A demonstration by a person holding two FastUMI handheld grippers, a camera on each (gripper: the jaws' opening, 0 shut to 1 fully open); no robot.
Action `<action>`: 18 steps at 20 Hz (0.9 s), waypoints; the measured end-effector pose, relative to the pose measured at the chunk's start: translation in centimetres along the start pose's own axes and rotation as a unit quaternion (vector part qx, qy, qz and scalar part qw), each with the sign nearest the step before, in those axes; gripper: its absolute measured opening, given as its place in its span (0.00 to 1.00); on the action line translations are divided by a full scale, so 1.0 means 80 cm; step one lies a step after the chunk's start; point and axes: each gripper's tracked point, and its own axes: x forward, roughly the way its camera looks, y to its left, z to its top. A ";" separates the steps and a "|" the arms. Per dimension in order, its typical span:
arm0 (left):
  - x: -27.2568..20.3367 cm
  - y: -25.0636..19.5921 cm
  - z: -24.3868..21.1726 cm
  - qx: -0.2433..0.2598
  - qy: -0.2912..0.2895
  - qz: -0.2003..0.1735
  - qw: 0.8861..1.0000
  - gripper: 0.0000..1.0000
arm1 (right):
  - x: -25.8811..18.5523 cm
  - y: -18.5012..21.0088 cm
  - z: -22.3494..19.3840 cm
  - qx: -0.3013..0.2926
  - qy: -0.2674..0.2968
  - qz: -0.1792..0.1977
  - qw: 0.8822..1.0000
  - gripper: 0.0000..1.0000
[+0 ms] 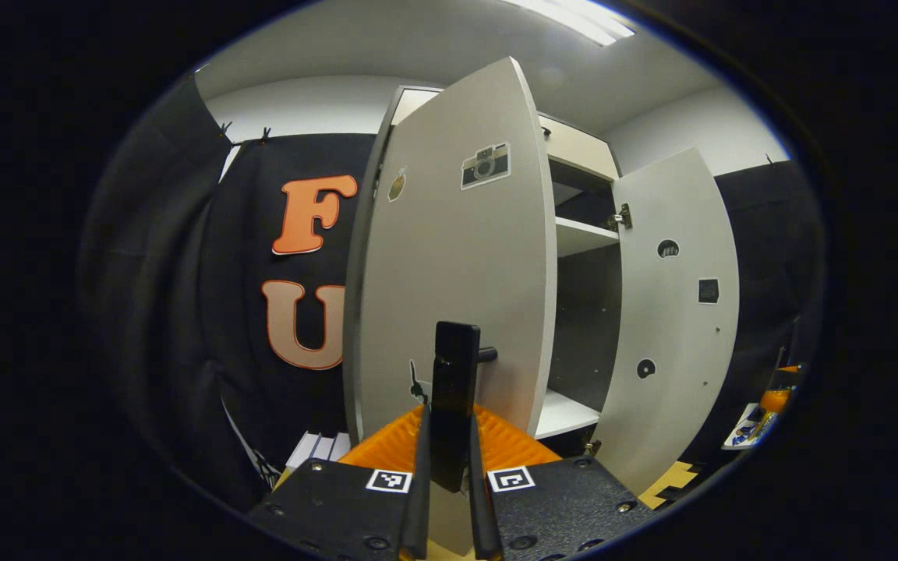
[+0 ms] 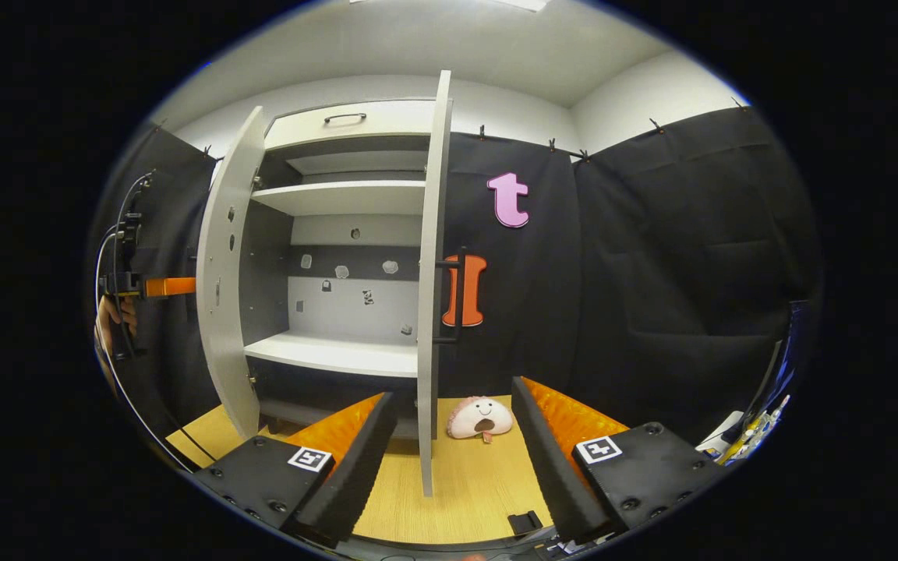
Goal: Open the right door of the double-door shoe cabinet with the right hand, and open the left door with the left hand.
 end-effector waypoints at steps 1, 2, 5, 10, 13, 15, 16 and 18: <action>-0.004 0.003 -0.002 -0.001 -0.002 0.004 1.000 0.22 | 0.001 0.000 0.000 0.000 0.000 0.001 1.000 0.94; -0.007 0.006 -0.003 0.000 -0.003 0.009 1.000 0.22 | 0.002 0.001 0.000 0.000 0.000 0.002 1.000 0.94; -0.018 0.024 -0.002 0.014 -0.009 0.038 0.999 0.22 | 0.007 0.006 -0.004 -0.001 0.005 0.007 1.000 0.94; -0.017 0.063 -0.004 0.020 -0.007 0.058 0.998 0.19 | 0.017 0.017 -0.013 -0.006 0.016 0.015 1.000 0.94; -0.020 0.088 -0.001 0.016 -0.014 0.071 0.997 0.17 | 0.022 0.022 -0.013 -0.003 0.016 0.023 1.000 0.94; -0.019 0.110 0.003 0.010 -0.017 0.074 0.997 0.11 | 0.024 0.021 -0.015 -0.002 0.020 0.023 1.000 0.94; -0.021 0.122 0.005 0.005 -0.020 0.077 0.997 0.09 | 0.025 0.021 -0.016 -0.001 0.022 0.023 0.999 0.94; -0.022 0.141 0.005 -0.006 -0.018 0.070 0.997 0.00 | 0.026 0.022 -0.014 0.002 0.022 0.025 0.999 0.94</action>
